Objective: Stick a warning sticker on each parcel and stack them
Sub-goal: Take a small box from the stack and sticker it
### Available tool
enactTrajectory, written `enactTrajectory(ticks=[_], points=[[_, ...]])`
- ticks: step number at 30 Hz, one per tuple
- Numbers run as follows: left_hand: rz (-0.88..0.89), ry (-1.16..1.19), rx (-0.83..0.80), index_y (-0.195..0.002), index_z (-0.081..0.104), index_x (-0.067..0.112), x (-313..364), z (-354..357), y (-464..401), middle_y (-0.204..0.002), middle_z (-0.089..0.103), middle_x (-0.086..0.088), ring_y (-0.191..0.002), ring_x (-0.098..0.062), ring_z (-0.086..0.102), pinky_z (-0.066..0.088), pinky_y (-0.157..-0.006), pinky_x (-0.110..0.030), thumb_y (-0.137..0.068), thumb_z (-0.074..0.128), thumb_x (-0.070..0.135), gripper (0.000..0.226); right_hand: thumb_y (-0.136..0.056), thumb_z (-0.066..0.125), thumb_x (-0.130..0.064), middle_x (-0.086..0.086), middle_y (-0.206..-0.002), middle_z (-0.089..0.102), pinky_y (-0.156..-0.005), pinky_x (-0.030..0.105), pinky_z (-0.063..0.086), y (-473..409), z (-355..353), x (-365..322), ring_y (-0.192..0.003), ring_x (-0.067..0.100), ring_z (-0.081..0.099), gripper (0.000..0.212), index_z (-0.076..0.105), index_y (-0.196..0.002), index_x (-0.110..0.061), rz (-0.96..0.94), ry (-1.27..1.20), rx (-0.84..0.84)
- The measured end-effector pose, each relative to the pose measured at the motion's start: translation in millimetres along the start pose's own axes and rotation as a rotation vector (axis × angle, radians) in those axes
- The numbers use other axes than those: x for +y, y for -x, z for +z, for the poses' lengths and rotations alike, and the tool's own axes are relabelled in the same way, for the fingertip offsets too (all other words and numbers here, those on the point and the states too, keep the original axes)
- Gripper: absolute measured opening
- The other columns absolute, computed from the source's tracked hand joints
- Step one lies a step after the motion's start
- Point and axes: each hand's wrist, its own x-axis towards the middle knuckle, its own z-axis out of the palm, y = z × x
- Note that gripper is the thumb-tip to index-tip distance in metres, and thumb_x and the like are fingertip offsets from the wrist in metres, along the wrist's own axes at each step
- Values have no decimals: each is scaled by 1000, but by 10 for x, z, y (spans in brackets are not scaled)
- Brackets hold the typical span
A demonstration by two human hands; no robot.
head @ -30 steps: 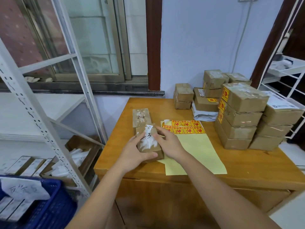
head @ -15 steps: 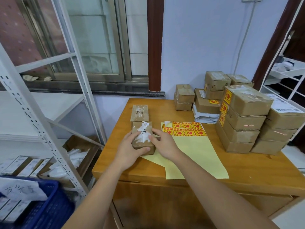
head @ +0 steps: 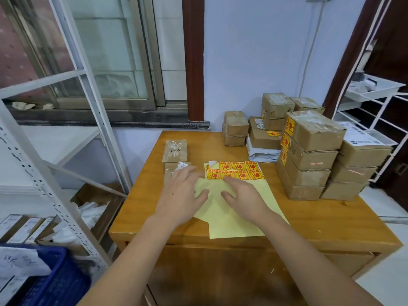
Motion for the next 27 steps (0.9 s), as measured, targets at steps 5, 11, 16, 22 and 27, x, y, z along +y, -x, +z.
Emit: enactTrajectory(ticks=[5, 11, 16, 22, 27], points=[[120, -77, -102, -142, 54, 28, 357, 274, -136, -148, 49, 11, -137, -12, 41, 34, -111, -30, -102, 50, 48, 45, -101, 54, -45, -3, -164, 31, -121, 32, 24, 163, -103, 275, -152, 15, 23, 57, 42, -153, -23, -48, 183, -91], [91, -104, -263, -145, 52, 23, 434, 653, -193, -147, 51, 6, -135, -17, 42, 40, -110, -35, -102, 47, 50, 51, -103, 51, -43, -7, -162, 33, -121, 30, 23, 277, -242, 546, -151, 11, 24, 48, 49, -149, -28, -18, 168, -182], [73, -89, -216, -142, 54, 27, 354, 831, -95, -146, 51, 9, -135, -15, 39, 34, -114, -35, -101, 40, 57, 53, -101, 58, -32, -8, -139, 60, -109, 26, 40, 155, -360, 604, -130, 14, 51, 31, 68, -129, -23, -37, 233, -169], [74, -54, -175, -142, 56, 27, 330, 869, -68, -146, 50, 10, -137, -14, 37, 31, -114, -36, -101, 39, 55, 52, -100, 58, -27, -2, -123, 68, -95, 37, 49, -343, -177, 296, -119, 21, 53, 25, 71, -121, -22, -94, 246, -49], [85, -44, -160, -139, 58, 26, 316, 872, -46, -141, 54, 9, -133, -15, 39, 32, -113, -36, -101, 39, 51, 49, -99, 62, -35, -2, -126, 66, -96, 36, 44, -693, 10, 81, -122, 21, 45, 29, 69, -125, -26, -104, 237, -19]])
